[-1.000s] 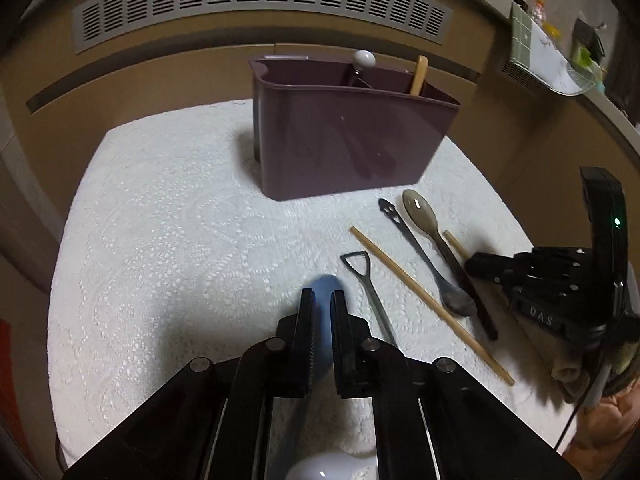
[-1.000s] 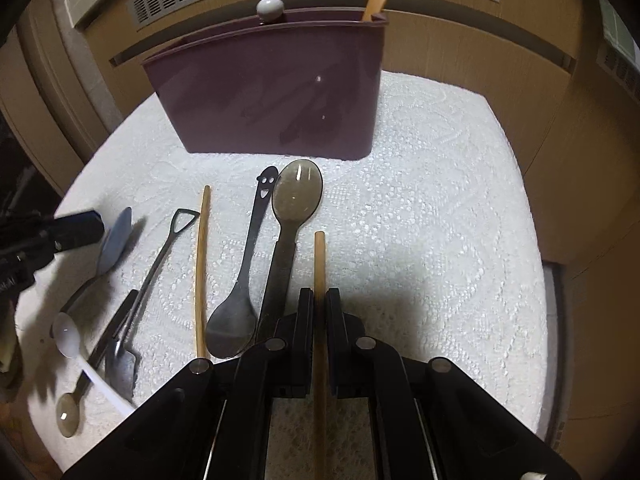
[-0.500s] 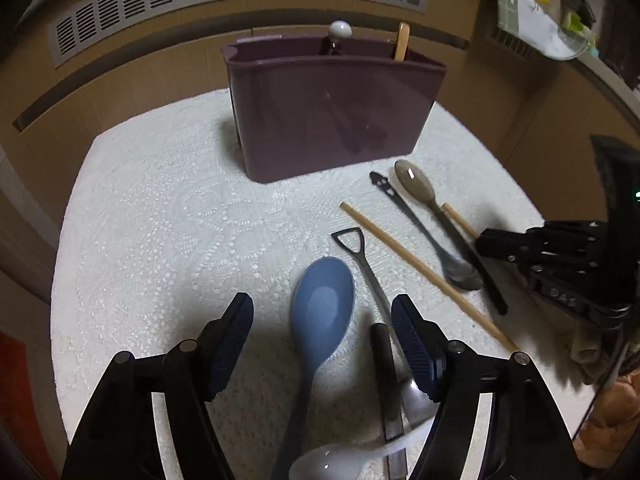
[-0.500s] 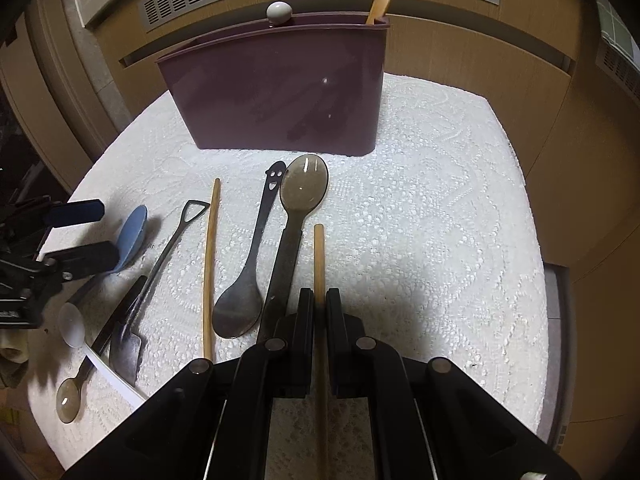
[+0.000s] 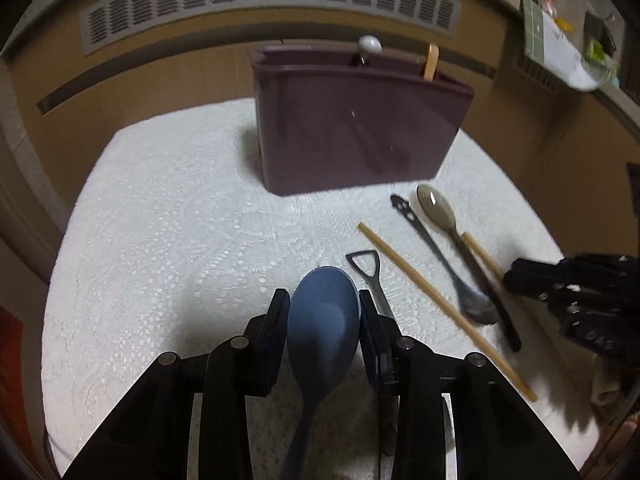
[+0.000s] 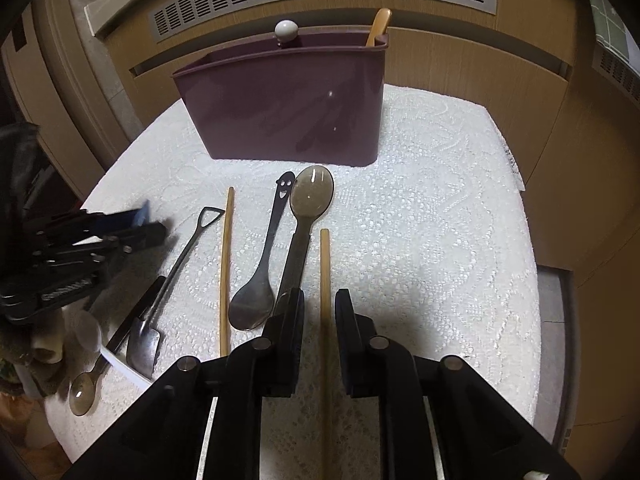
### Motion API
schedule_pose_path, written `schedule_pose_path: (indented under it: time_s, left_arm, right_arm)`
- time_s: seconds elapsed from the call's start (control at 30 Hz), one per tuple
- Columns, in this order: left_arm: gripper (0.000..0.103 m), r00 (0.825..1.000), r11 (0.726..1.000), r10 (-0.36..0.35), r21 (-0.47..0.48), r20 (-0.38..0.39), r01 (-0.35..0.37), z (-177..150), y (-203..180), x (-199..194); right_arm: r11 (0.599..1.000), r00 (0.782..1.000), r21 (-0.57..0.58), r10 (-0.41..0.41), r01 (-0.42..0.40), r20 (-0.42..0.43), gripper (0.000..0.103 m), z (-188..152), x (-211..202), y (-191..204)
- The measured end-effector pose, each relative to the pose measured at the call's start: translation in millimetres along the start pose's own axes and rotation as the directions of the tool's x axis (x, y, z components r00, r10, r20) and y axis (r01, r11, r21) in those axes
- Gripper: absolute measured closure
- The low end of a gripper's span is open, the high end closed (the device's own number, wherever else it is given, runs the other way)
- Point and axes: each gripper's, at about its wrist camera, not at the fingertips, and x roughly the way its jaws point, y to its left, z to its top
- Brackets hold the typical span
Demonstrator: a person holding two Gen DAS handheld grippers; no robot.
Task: Organize utensils
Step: 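Lift the blue spoon over the caddy with the left tool while the right carries the chopstick, then release the blue spoon into the caddy with the left tool while the right lowers the chopstick in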
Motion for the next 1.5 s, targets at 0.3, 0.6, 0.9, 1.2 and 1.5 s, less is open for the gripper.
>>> schedule_pose_path:
  time_s: [0.3, 0.6, 0.9, 1.2, 1.5]
  left_arm:
    - [0.069, 0.988, 0.997, -0.030, -0.065, 0.153, 0.040, 12.5, 10.8, -51.3]
    - [0.069, 0.883, 0.982, -0.177, 0.013, 0.436, 0.190, 129.6, -0.8, -148.8]
    - [0.069, 0.824, 0.986, -0.146, 0.011, 0.547, 0.167, 205.1, -1.2, -127.7]
    - [0.069, 0.882, 0.983, -0.137, -0.050, 0.451, 0.179, 214.8, 26.6, -41.9]
    - [0.066, 0.914, 0.981, -0.143, -0.065, 0.379, 0.181, 209.2, 29.1, 3.4]
  right_arm:
    - [0.998, 0.998, -0.030, -0.058, 0.059, 0.019, 0.097, 13.3, 3.1, 13.8]
    - [0.998, 0.925, -0.010, 0.060, -0.060, 0.375, 0.097, 108.7, -129.5, 6.0]
    - [0.992, 0.789, -0.007, 0.105, -0.126, 0.606, 0.097, 195.5, -138.2, -4.7]
    - [0.987, 0.806, -0.016, 0.140, -0.160, 0.574, 0.097, 220.1, -62.3, -15.9]
    - [0.993, 0.812, -0.039, 0.112, -0.109, 0.573, 0.097, 221.5, -18.8, -20.5]
